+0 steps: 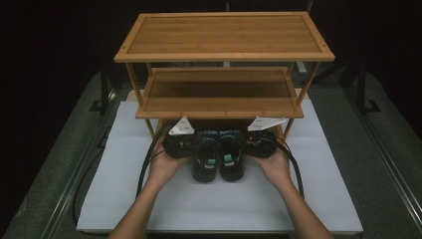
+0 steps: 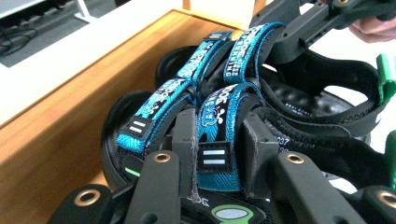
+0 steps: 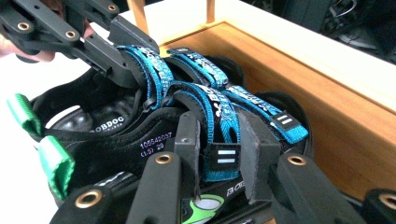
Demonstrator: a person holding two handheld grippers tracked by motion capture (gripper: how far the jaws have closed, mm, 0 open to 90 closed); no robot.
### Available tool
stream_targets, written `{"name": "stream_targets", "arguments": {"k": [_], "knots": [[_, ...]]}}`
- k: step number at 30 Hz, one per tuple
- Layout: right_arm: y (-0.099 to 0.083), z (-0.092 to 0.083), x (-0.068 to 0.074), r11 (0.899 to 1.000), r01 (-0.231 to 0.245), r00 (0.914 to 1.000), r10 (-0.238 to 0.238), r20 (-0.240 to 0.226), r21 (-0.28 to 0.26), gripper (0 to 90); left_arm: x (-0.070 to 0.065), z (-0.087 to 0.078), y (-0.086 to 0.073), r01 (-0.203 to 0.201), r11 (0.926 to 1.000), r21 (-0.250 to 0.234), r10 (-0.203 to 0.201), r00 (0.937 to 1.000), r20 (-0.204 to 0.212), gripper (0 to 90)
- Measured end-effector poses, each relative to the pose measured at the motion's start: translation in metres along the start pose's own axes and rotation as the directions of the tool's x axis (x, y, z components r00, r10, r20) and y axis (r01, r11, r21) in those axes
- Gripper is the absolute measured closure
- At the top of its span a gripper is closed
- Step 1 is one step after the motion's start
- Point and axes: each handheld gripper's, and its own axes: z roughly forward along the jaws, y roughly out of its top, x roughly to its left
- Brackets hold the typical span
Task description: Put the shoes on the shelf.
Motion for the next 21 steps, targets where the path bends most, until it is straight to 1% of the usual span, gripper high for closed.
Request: {"name": "stream_targets", "arguments": {"k": [5,8,10,12,14,15,17,20,21], "knots": [[-0.004,0.010,-0.006,1.000,-0.003,0.9996,0.003,0.029,-0.009,70.4,0.005,0.009,-0.003,-0.011,0.9999,-0.004,0.011,0.9994,-0.031,70.5],[-0.005,0.015,-0.008,1.000,-0.003,0.9988,0.003,0.049,-0.009,70.4,0.008,0.016,-0.006,-0.009,0.9999,-0.006,0.008,0.9990,-0.045,70.5],[-0.006,0.018,-0.009,1.000,0.000,0.9981,0.001,0.061,-0.016,70.4,0.008,0.018,-0.006,0.000,0.9997,-0.026,-0.002,0.9985,-0.054,70.5],[-0.007,0.018,-0.010,0.999,-0.001,0.9980,0.003,0.063,-0.032,70.4,0.009,0.018,-0.006,-0.006,0.9993,-0.037,0.003,0.9978,-0.066,70.5],[-0.007,0.019,-0.011,0.999,0.010,0.9972,-0.007,0.074,-0.044,70.4,0.010,0.020,-0.006,-0.013,0.9988,-0.048,0.009,0.9965,-0.083,70.5],[-0.007,0.019,-0.011,0.999,0.014,0.9960,-0.010,0.089,-0.047,70.4,0.010,0.020,-0.006,-0.015,0.9986,-0.051,0.011,0.9962,-0.087,70.5],[-0.007,0.020,-0.012,0.998,0.014,0.9961,-0.009,0.088,-0.054,70.3,0.011,0.021,-0.007,-0.012,0.9988,-0.048,0.008,0.9962,-0.087,70.4],[-0.009,0.023,-0.012,0.999,0.013,0.9955,-0.008,0.094,-0.046,70.2,0.011,0.022,-0.008,-0.024,0.9989,-0.041,0.020,0.9953,-0.095,70.3],[-0.009,0.023,-0.013,0.999,-0.001,0.9963,0.005,0.086,-0.045,70.0,0.011,0.022,-0.007,-0.023,0.9989,-0.040,0.019,0.9951,-0.097,70.2]]}}
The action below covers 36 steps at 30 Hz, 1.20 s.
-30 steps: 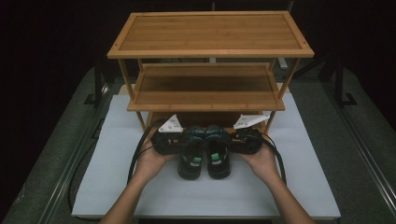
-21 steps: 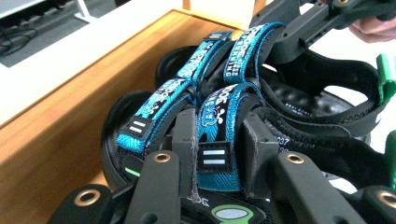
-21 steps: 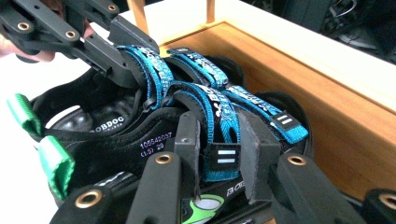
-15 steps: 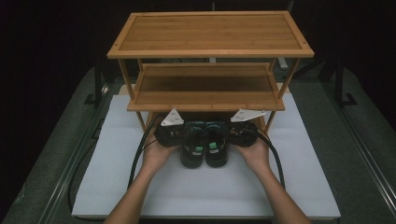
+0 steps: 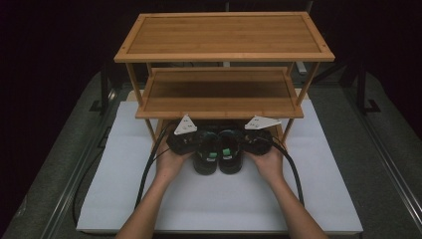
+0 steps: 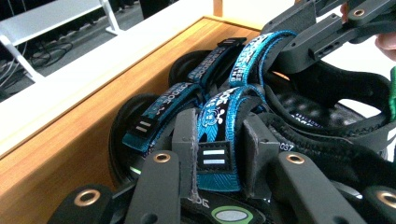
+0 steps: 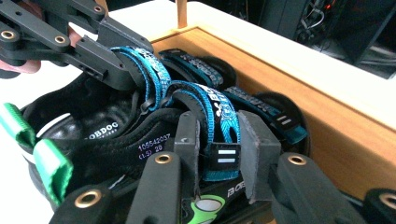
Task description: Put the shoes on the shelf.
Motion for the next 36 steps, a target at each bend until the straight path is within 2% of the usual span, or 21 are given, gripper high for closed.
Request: {"name": "stream_targets", "arguments": {"k": [5,8,9,13,19,24,29,31,36], "knots": [[-0.001,-0.001,-0.001,1.000,0.000,1.0000,0.000,0.003,0.019,68.4,-0.003,0.000,-0.001,-0.031,0.9988,0.037,0.031,0.9994,-0.014,68.3],[-0.001,-0.001,-0.001,1.000,0.009,0.9999,-0.009,0.008,0.028,67.4,-0.004,-0.001,-0.004,-0.002,0.9998,0.021,0.002,0.9999,-0.015,65.8],[-0.001,-0.002,0.000,0.999,0.010,0.9999,-0.011,0.013,0.036,66.2,-0.003,-0.001,-0.004,0.004,0.9999,0.015,-0.003,0.9997,-0.022,62.6],[-0.001,-0.002,0.000,0.999,0.017,0.9996,-0.018,0.023,0.032,63.4,-0.002,-0.003,-0.004,-0.001,0.9998,0.022,0.001,0.9997,-0.026,60.3],[0.000,-0.004,0.001,0.999,0.018,0.9996,-0.018,0.024,0.028,56.4,-0.001,-0.007,-0.004,0.000,0.9995,0.033,0.001,0.9995,-0.032,48.3],[0.003,-0.013,0.003,1.000,0.008,0.9998,-0.009,0.016,0.011,51.6,-0.004,-0.017,-0.001,-0.001,0.9999,0.016,0.002,0.9995,-0.031,42.8],[0.006,-0.026,0.007,1.000,-0.008,0.9999,0.008,-0.011,0.001,46.8,-0.007,-0.032,0.002,0.034,0.9994,-0.007,-0.034,0.9993,-0.018,38.5],[0.007,-0.032,0.009,1.000,-0.018,0.9997,0.018,-0.015,0.006,44.1,-0.009,-0.039,0.001,0.049,0.9988,-0.002,-0.049,0.9988,-0.010,36.7],[0.002,-0.041,0.014,1.000,-0.007,0.9998,0.007,-0.018,0.016,40.5,-0.017,-0.048,-0.008,0.051,0.9983,0.028,-0.051,0.9987,0.004,30.3]]}}
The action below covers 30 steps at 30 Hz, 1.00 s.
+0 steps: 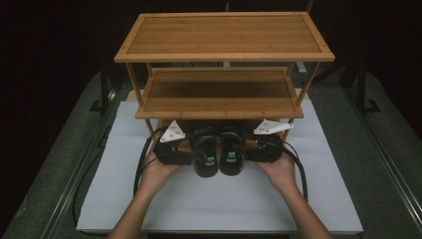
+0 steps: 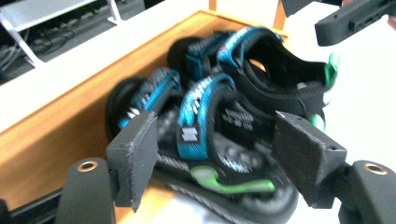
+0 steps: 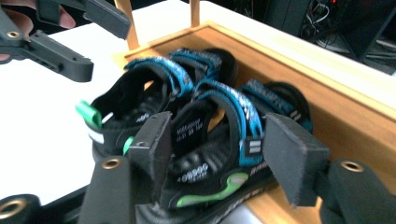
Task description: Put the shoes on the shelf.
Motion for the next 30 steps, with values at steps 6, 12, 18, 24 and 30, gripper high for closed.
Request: {"name": "stream_targets", "arguments": {"k": [6,12,18,24,30], "knots": [[-0.016,-0.004,0.002,0.999,-0.016,0.9999,0.016,-0.001,0.046,35.1,-0.003,-0.008,-0.018,0.025,0.9995,0.021,-0.025,0.9996,0.016,28.0],[-0.032,-0.007,0.007,0.995,-0.021,0.9997,0.022,-0.008,0.100,30.0,-0.008,-0.006,-0.039,0.037,0.9974,0.062,-0.039,0.9989,0.026,21.0],[-0.047,0.003,0.012,0.987,-0.021,0.9993,0.026,-0.026,0.160,24.7,-0.015,0.009,-0.048,0.036,0.9947,0.096,-0.041,0.9981,0.047,15.8],[-0.057,0.020,0.016,0.979,-0.027,0.9994,0.031,-0.016,0.203,19.6,-0.019,0.025,-0.050,0.017,0.9933,0.114,-0.022,0.9988,0.044,11.9],[-0.059,0.025,0.016,0.978,-0.032,0.9992,0.036,-0.016,0.206,17.4,-0.024,0.037,-0.054,0.004,0.9899,0.142,-0.009,0.9992,0.038,7.5]]}}
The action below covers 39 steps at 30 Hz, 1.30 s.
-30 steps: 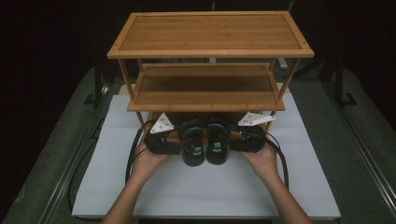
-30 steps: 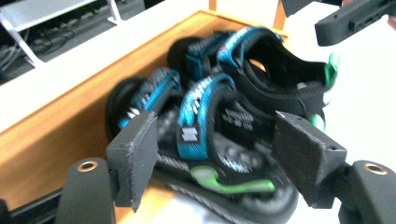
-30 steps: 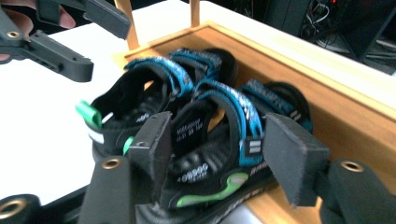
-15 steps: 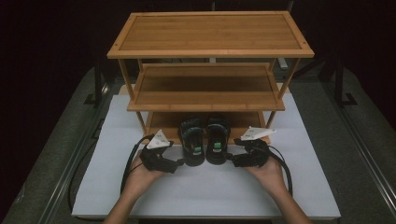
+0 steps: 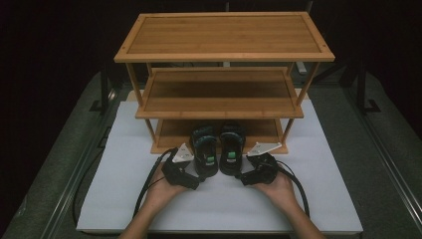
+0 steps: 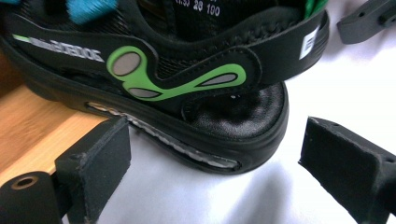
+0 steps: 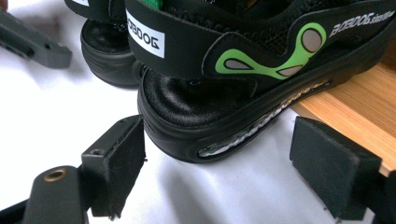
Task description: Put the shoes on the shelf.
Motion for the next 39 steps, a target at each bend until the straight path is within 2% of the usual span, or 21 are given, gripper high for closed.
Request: {"name": "stream_targets", "arguments": {"k": [9,14,19,23,27,28,29,33,35,39], "knots": [[0.000,0.010,0.004,1.000,0.018,0.9998,-0.018,0.012,0.009,15.8,0.000,0.009,0.000,-0.018,0.9998,0.011,0.018,0.9994,-0.030,5.9],[0.004,0.013,0.004,1.000,0.026,0.9996,-0.026,0.006,0.002,16.2,0.005,0.009,0.000,-0.029,0.9996,-0.001,0.029,0.9995,-0.010,5.3],[0.007,0.012,0.001,1.000,0.010,0.9999,-0.010,-0.013,-0.004,16.3,0.010,0.007,0.007,-0.029,0.9995,-0.016,0.029,0.9996,0.008,5.2],[0.011,0.013,-0.002,1.000,0.012,0.9998,-0.012,-0.015,-0.007,16.4,0.016,0.009,0.009,-0.012,0.9999,-0.008,0.013,0.9997,0.021,5.1],[0.015,0.012,-0.004,0.999,0.005,0.9997,-0.006,-0.022,-0.033,16.9,0.019,0.010,0.011,0.000,0.9981,-0.062,0.002,0.9998,0.022,5.9],[0.016,0.012,-0.004,0.999,0.002,0.9998,-0.003,-0.021,-0.040,19.0,0.020,0.011,0.013,-0.002,0.9982,-0.061,0.004,0.9997,0.025,6.2],[0.019,0.010,-0.005,0.997,-0.010,0.9994,0.008,-0.033,-0.073,20.4,0.021,0.012,0.015,-0.012,0.9990,-0.043,0.013,0.9996,0.026,5.2],[0.021,0.012,-0.007,0.998,-0.017,0.9993,0.015,-0.033,-0.066,20.1,0.026,0.011,0.016,0.023,0.9993,-0.028,-0.021,0.9985,0.051,5.6],[0.021,0.013,-0.007,0.998,-0.013,0.9995,0.012,-0.029,-0.054,20.2,0.025,0.011,0.016,0.016,0.9995,-0.029,-0.015,0.9988,0.046,5.8],[0.022,0.013,-0.009,0.998,-0.018,0.9993,0.016,-0.035,-0.065,20.9,0.030,0.011,0.018,0.031,0.9981,-0.054,-0.027,0.9970,0.072,5.8]]}}
